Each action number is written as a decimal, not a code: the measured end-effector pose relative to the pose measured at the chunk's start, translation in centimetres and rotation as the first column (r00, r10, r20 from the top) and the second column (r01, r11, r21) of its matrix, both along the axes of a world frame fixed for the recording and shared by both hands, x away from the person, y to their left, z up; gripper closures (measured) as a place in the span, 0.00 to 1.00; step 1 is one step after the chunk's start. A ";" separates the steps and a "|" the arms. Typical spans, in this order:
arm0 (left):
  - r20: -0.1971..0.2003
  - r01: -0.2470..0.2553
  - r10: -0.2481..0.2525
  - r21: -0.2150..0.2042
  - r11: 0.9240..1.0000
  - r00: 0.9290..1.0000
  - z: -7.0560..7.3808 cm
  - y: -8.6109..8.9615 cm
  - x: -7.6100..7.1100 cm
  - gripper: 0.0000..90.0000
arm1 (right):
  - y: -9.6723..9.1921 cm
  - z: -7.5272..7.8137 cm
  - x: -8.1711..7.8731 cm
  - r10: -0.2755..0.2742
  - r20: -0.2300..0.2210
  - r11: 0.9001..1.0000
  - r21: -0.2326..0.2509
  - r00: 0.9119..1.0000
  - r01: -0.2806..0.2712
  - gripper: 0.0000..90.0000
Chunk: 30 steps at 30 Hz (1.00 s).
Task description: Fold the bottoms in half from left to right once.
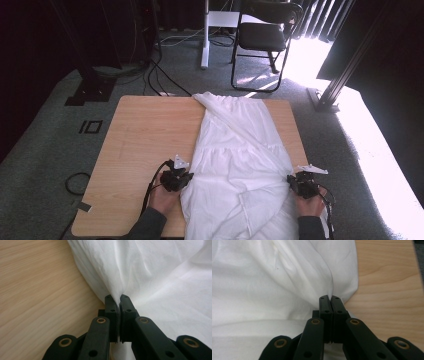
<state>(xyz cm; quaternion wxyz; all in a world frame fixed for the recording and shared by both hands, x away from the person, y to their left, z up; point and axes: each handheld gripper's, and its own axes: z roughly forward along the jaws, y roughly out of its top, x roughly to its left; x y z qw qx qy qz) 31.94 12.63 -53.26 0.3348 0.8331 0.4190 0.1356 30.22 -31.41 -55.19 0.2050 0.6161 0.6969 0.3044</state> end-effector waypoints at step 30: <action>0.010 -0.059 0.059 -0.034 0.998 0.998 -1.0 5.7 -8.9 0.71 | 4.0 -0.3 -9.1 0.028 0.030 0.999 0.017 0.999 -0.028 0.77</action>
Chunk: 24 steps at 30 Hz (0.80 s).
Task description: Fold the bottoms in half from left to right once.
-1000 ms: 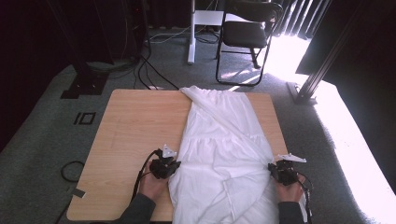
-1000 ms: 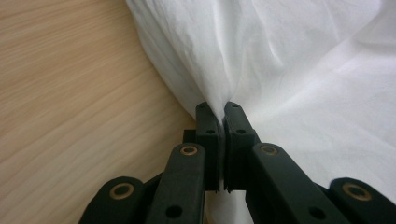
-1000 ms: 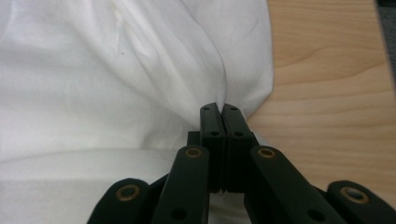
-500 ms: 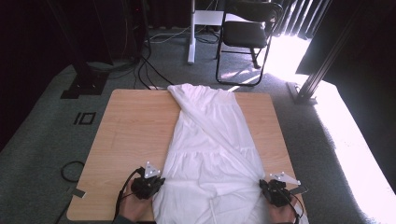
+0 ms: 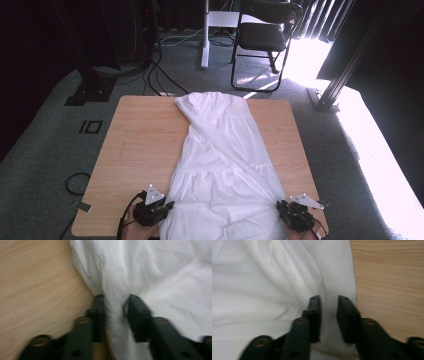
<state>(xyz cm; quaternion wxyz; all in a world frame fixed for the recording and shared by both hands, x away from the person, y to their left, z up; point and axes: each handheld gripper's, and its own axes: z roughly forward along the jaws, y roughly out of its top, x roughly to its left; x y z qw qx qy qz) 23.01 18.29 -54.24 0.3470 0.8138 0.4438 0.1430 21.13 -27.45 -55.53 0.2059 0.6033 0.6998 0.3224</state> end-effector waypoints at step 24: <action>0.046 0.012 -0.010 -0.041 0.999 0.999 1.2 -2.0 2.2 0.55 | 0.7 2.2 -1.0 0.018 -0.003 0.999 -0.028 1.000 -0.019 1.00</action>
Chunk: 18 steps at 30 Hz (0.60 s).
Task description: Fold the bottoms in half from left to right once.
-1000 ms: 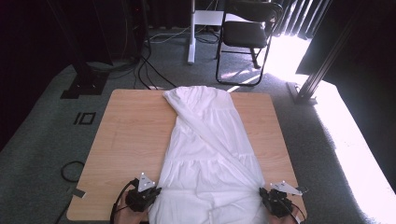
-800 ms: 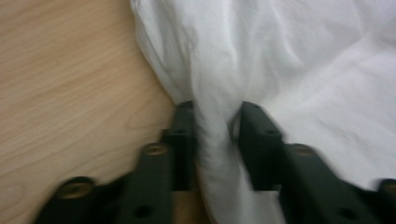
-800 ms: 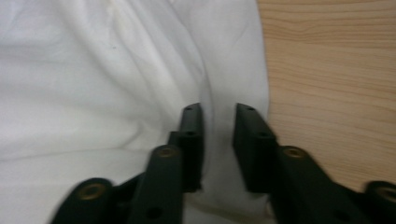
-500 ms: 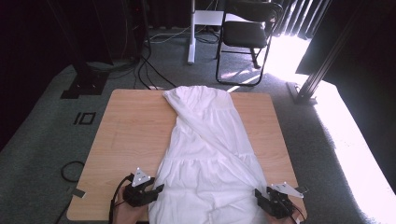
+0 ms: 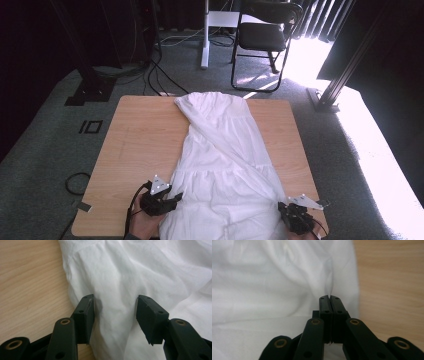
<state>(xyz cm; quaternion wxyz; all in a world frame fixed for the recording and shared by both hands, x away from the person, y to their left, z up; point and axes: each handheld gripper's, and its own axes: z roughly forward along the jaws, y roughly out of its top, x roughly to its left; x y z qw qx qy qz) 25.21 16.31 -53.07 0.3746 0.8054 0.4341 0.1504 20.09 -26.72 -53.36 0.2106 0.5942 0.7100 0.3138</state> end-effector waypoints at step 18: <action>0.009 -0.005 0.005 0.018 1.000 1.000 0.0 -0.3 0.9 0.51 | 0.1 2.8 4.9 0.100 0.131 0.995 0.014 0.986 -0.103 0.62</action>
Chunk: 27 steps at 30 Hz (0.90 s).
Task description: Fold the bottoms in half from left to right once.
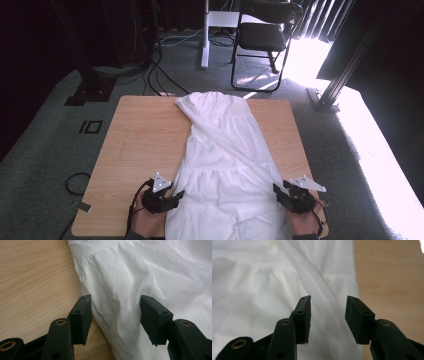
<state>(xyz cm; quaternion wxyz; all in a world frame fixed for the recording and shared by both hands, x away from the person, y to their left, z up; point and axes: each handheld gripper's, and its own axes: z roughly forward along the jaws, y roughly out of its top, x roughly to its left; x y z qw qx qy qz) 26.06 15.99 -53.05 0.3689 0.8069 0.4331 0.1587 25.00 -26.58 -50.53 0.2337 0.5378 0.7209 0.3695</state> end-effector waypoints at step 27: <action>0.018 0.002 -0.002 0.010 1.000 1.000 0.0 -0.1 2.1 0.48 | 9.7 -0.7 14.1 0.250 -0.085 0.956 -0.138 0.965 -0.260 1.00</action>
